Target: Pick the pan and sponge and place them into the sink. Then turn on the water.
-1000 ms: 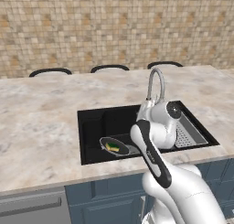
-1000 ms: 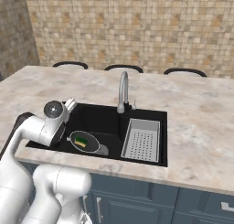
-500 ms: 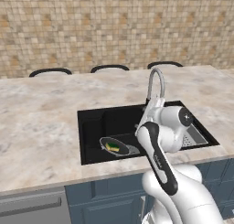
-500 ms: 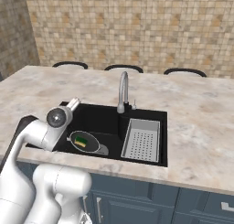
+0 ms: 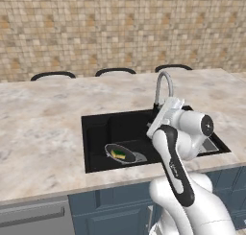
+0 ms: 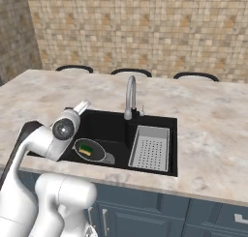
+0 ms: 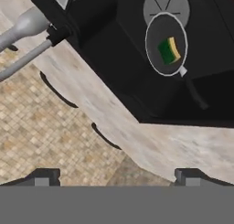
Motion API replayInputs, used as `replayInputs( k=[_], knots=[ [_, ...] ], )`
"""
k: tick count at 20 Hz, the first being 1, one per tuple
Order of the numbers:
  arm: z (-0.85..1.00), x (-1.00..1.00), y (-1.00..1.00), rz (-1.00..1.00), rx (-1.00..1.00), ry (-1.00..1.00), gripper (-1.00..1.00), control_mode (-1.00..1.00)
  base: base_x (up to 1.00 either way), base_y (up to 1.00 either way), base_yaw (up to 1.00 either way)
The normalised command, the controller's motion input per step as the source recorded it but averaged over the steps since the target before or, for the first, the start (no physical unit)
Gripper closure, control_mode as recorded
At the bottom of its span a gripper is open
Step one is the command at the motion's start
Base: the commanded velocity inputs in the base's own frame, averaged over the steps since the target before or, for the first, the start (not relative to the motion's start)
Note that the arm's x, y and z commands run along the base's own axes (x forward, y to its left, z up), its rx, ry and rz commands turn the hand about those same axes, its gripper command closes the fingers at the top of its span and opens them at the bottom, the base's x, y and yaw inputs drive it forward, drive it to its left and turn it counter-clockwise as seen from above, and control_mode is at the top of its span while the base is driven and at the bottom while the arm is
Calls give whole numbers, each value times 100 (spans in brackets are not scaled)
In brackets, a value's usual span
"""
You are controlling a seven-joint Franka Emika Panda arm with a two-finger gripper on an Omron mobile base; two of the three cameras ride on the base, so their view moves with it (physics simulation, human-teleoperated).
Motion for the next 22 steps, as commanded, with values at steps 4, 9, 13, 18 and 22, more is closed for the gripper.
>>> replayInputs(
  k=[4, 9, 13, 18, 22],
  knots=[
    [35, -9, -22, -4, 11, -8, -100, -100, 0, 0, 0],
    [40, -11, -29, -5, 12, -4, -100, -100, 0, 0, 0],
    [35, -12, -37, -5, 14, 0, -100, -100, 0, 0, 0],
    [33, -6, -40, -4, 12, -1, -100, -100, 0, 0, 0],
    [29, 0, -41, -4, 10, -3, -100, -100, 0, 0, 0]
  ],
)
